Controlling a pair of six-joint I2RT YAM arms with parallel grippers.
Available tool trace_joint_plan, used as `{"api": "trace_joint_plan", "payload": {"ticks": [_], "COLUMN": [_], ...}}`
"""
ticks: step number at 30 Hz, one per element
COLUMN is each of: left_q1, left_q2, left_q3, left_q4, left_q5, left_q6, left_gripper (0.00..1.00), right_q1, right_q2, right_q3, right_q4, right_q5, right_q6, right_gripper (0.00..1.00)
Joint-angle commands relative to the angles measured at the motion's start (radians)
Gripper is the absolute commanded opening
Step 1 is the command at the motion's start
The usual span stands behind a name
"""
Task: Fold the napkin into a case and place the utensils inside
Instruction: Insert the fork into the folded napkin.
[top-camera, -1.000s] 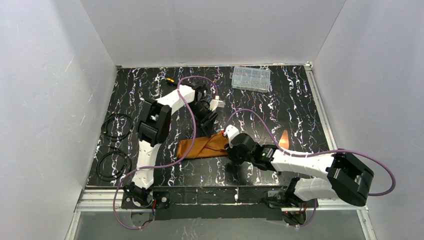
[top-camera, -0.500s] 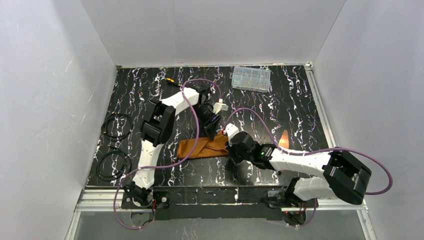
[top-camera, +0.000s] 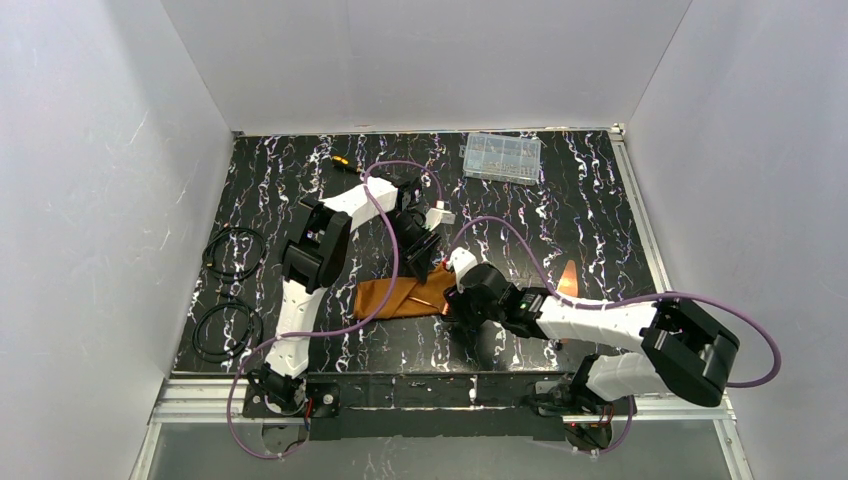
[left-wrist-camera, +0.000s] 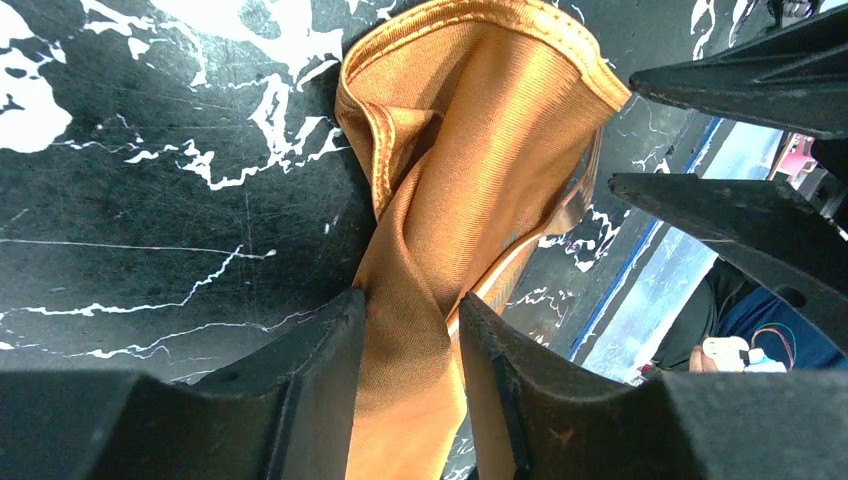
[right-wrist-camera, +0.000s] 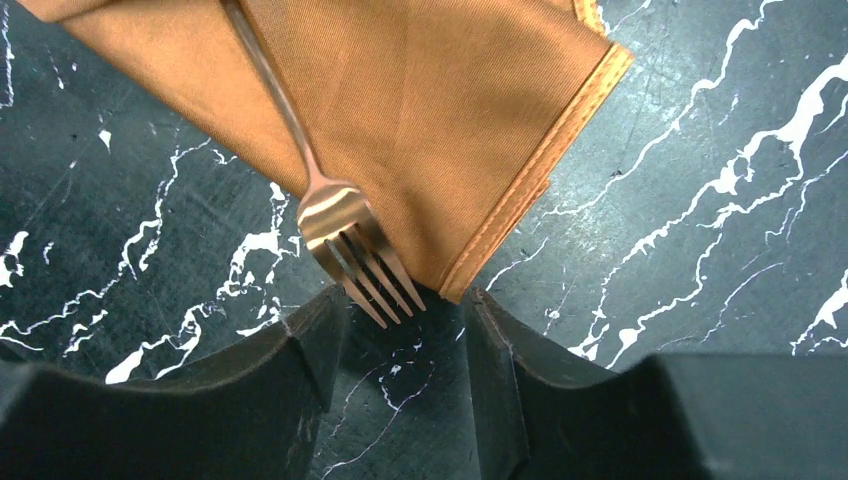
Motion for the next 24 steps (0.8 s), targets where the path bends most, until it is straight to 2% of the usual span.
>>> {"api": "trace_joint_plan", "payload": {"ticks": [1,4,8,15,20,24], "left_q1": [-0.005,-0.006,-0.005,-0.005,-0.006,-0.006], "left_q2": [-0.041,-0.041,-0.041,-0.04,-0.04,-0.038], "left_q3": [-0.019,-0.017,-0.018,-0.013,-0.014,-0.012], "left_q4": [-0.019,-0.019,-0.019,-0.027,-0.032,-0.034], "left_q5": [0.012,0.014,0.013,0.01,0.006,0.005], "left_q6": [0.015,0.015,0.015,0.022,0.027,0.027], "left_gripper": [0.38,0.38,0.38,0.38,0.38,0.38], "right_q1": [-0.006,-0.006,-0.005,-0.005,-0.002,0.0], "right_q2": [-0.047,-0.033,-0.004,-0.021,-0.005,0.04], "right_q3": [0.002,0.002,0.003,-0.017,-0.016,0.005], "right_q4": [0.034,0.046,0.058,0.09,0.115,0.12], "right_q5": [0.025,0.017,-0.016,-0.095,-0.106,-0.105], "right_q6": [0.0,-0.004,-0.001,-0.028,-0.07,-0.11], "right_gripper": [0.53,0.44,0.42,0.65,0.68,0.63]}}
